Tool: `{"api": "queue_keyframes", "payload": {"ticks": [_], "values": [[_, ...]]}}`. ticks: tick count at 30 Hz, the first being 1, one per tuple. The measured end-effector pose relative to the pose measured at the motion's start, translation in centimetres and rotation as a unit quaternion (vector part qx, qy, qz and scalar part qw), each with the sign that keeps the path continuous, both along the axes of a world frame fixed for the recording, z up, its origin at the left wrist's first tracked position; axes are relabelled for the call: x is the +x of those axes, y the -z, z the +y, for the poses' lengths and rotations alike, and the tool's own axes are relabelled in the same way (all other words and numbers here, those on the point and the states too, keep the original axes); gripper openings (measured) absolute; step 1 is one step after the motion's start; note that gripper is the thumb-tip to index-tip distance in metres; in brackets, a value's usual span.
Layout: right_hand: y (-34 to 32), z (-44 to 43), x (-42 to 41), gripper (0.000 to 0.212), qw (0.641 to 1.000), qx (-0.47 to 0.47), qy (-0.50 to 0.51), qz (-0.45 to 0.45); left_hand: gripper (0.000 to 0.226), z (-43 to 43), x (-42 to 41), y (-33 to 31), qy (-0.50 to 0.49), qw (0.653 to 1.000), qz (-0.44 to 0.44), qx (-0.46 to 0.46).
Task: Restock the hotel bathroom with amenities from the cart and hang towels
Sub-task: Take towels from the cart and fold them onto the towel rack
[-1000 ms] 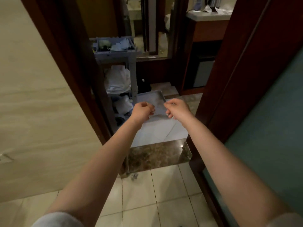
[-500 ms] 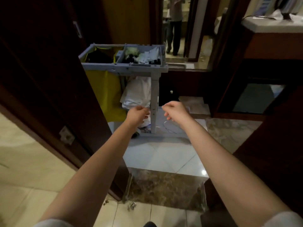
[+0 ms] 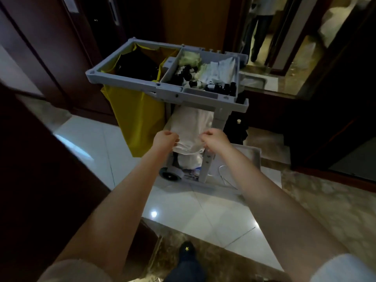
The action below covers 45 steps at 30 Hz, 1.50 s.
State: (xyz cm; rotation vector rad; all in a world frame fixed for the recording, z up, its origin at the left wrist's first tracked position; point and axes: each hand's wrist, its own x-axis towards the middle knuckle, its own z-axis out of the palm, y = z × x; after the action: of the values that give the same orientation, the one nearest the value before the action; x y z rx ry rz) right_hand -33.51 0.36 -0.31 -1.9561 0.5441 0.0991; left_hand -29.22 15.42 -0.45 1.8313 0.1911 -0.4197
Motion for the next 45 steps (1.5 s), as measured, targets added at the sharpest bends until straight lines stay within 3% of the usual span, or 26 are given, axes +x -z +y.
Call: {"api": "queue_keyframes", "payload": {"ticks": [4, 10, 16, 26, 30, 34, 38, 42, 45], "values": [[1.9, -1.6, 6.7, 0.012, 1.0, -0.003, -0.01, 0.028, 0.011, -1.3, 6.9, 1.0, -0.011, 0.999, 0.015, 0.031], [5.4, -4.0, 14.3, 0.055, 0.994, 0.006, -0.027, 0.11, 0.011, -3.0, 14.7, 4.7, -0.037, 0.996, 0.059, 0.064], [11.1, -5.8, 20.0, 0.07, 0.982, 0.062, -0.001, 0.178, 0.043, -4.4, 20.4, 10.0, -0.05, 0.986, 0.118, 0.103], [23.6, -5.3, 24.8, 0.094, 0.965, 0.104, 0.087, 0.224, 0.068, -4.8, 25.2, 22.6, -0.031, 0.982, 0.142, 0.124], [26.6, -5.4, 25.5, 0.086, 0.976, 0.066, 0.124, 0.167, 0.075, -4.6, 26.0, 26.5, -0.026, 0.989, 0.103, 0.107], [27.1, -5.6, 26.1, 0.063, 0.983, 0.057, 0.131, 0.112, 0.066, -4.8, 26.4, 28.3, -0.032, 0.988, 0.064, 0.139], [26.9, -5.7, 26.5, 0.053, 0.965, 0.176, 0.166, 0.098, 0.057, -5.1, 26.2, 28.1, -0.069, 0.991, 0.057, 0.102], [25.4, -5.2, 25.5, 0.056, 0.888, 0.379, 0.241, 0.097, 0.05, -5.3, 24.8, 26.7, -0.109, 0.992, 0.042, 0.056], [24.1, -5.1, 25.2, 0.047, 0.859, 0.436, 0.255, 0.076, 0.044, -5.4, 23.8, 25.4, -0.146, 0.988, 0.055, 0.015]]}}
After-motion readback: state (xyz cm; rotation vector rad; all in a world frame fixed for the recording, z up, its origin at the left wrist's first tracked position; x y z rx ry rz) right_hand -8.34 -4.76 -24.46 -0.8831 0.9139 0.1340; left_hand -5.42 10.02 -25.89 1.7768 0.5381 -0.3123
